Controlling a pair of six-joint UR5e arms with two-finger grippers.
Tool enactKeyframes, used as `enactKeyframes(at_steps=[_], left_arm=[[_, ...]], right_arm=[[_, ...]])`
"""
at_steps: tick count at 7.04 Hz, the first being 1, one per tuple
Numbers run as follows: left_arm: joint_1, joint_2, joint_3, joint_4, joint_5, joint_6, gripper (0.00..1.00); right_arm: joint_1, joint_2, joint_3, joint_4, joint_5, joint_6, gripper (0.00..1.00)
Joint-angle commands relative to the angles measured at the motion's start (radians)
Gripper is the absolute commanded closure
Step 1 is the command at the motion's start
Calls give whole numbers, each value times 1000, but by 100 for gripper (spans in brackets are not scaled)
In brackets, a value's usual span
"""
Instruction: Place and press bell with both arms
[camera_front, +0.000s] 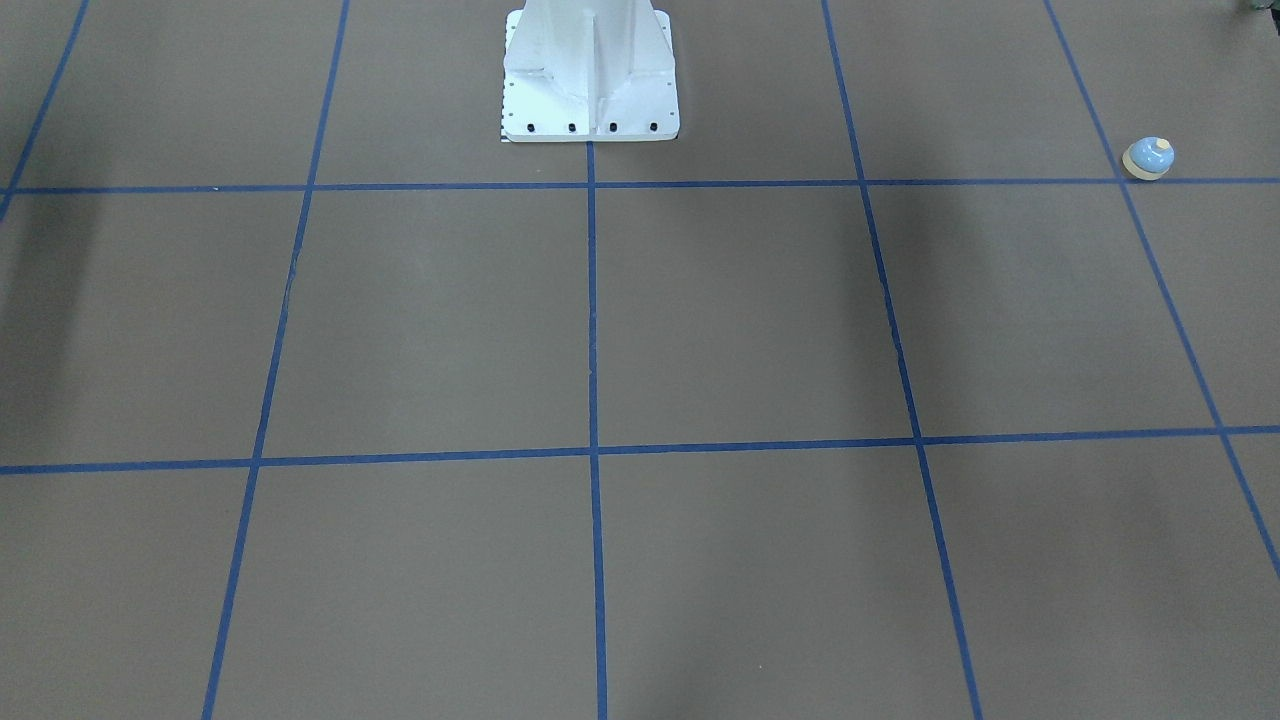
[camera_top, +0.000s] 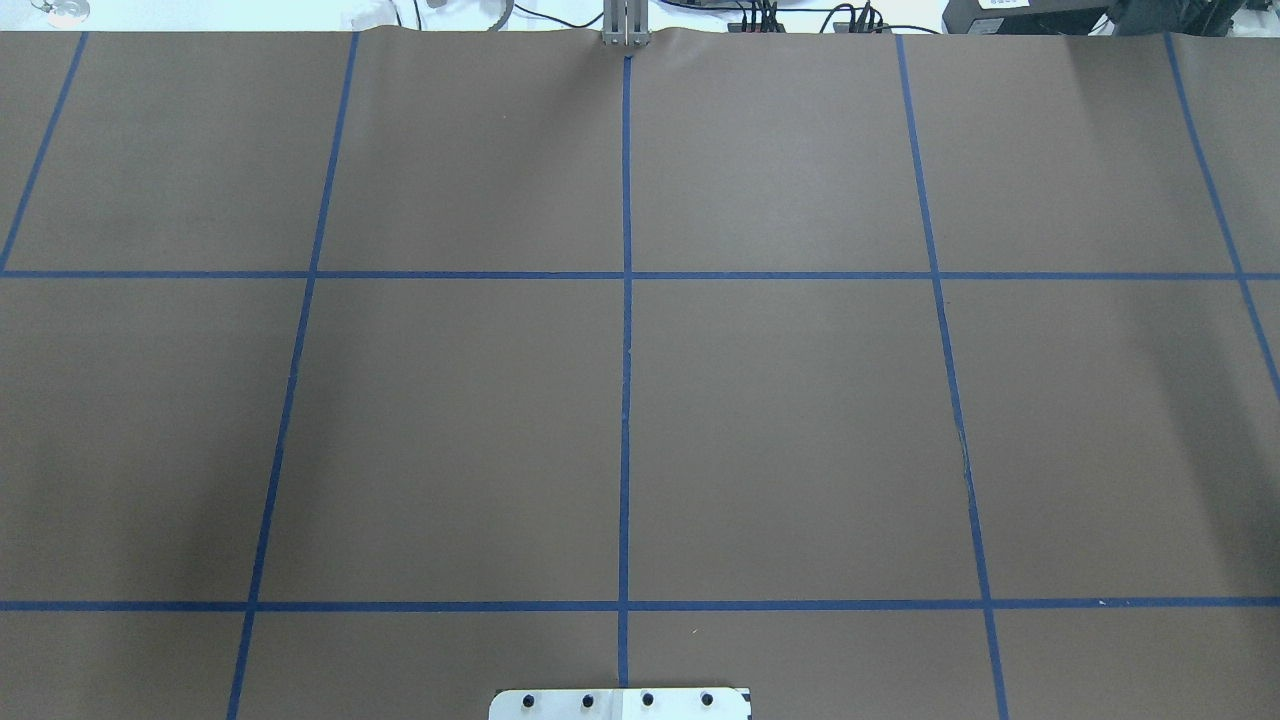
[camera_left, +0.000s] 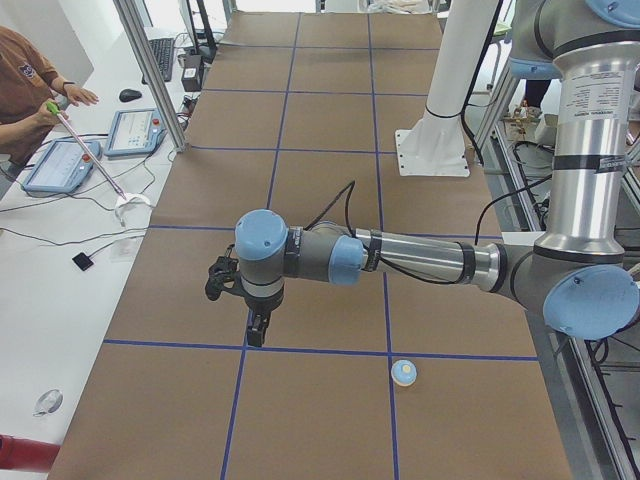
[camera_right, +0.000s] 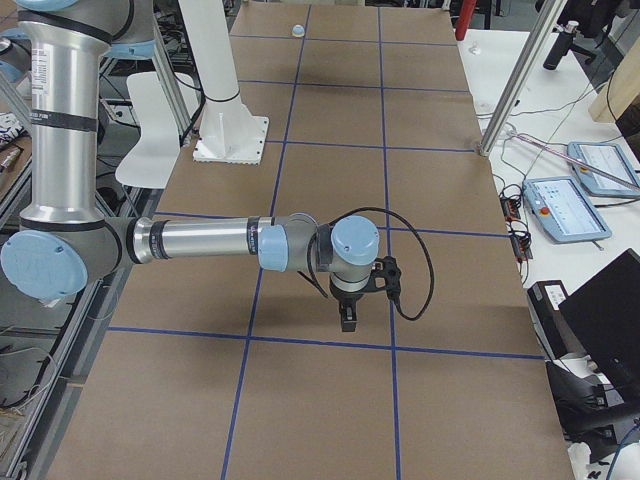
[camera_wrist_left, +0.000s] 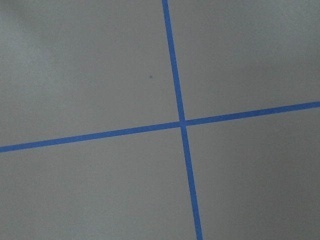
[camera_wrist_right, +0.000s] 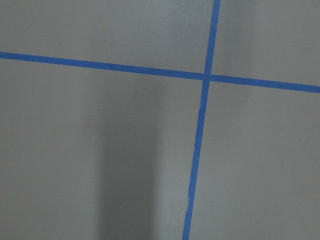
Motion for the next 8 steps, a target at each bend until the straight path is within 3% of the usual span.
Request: enactKeyframes(at_steps=[1,3,5,6,8], left_arm=[[2,2,-3,2,20,0,0],[3,9,-101,102,86,-8,0],[34,12,-343,384,176,-105,0],[64,31,-426,435,205,-223,0],[280,109,-570,440,323,-664,0]], right_arm=[[4,1,-4,-4,-19,1,0],[4,2,-4,-2,-19,1,0],[4,1,-4,-4,-19,1,0],[4,1,-4,-4,-21,1,0],[2,16,7,-5,-77,2,0]])
